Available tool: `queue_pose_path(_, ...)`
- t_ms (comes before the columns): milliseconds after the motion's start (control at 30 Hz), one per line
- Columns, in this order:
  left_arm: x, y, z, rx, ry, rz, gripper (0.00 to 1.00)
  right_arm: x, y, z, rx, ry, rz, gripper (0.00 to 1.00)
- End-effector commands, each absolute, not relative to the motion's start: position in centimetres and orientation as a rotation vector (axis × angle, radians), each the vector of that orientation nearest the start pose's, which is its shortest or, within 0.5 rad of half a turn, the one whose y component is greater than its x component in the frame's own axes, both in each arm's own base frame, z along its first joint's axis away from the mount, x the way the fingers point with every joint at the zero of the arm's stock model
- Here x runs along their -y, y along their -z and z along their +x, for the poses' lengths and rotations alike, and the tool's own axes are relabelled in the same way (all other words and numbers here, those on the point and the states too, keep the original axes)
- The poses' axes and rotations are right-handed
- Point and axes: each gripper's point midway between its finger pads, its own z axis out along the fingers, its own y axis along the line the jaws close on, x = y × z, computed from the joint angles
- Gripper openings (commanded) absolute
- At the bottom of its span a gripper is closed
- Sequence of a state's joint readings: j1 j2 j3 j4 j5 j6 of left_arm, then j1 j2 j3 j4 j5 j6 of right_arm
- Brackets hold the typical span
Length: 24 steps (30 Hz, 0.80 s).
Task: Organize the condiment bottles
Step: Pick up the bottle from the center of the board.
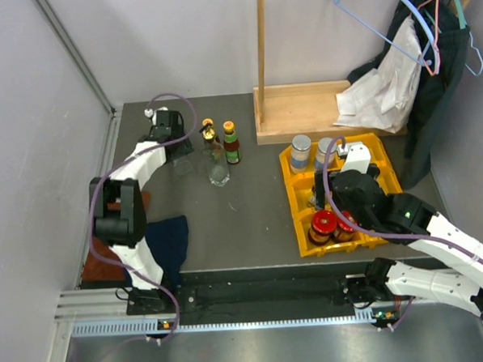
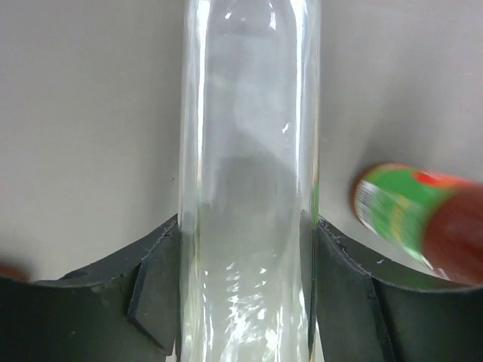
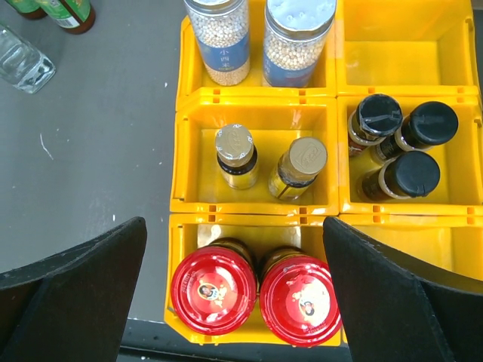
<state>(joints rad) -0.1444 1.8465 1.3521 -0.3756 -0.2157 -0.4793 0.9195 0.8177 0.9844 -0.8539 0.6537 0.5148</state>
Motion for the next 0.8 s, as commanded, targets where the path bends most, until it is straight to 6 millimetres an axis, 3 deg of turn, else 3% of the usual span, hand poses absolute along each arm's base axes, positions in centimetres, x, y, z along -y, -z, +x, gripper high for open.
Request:
queue_pose_path(0,4.6,-19.1,47.1,-2.092,0.113,-0.455,0.00,-12.3,-26.4,21.1,-2.025,-0.184,-0.044,0.99)
queue_pose_path(267,5.3,-23.2,44.2,-2.023,0.197,-0.388,0.00,-12.2,-26.7,20.8,-2.014,-0.218,-0.025,0.99)
queue_pose_path(467,5.8,-28.1,41.3,-1.928,0.275,-0.340,0.00,-12.3,-27.1,20.7,-2.006,-0.240,-0.022,0.99)
queue_pose_path(633,6.6,-31.0,39.0,-1.883,0.337,-0.272,0.00,-13.5,-28.3,20.9,-1.985,-0.303,-0.040,0.99)
queue_pose_path(767,7.0,-34.8,37.0,-1.805,0.373,-0.218,0.00,-14.7,-29.1,21.3,-1.985,-0.330,-0.066,0.99)
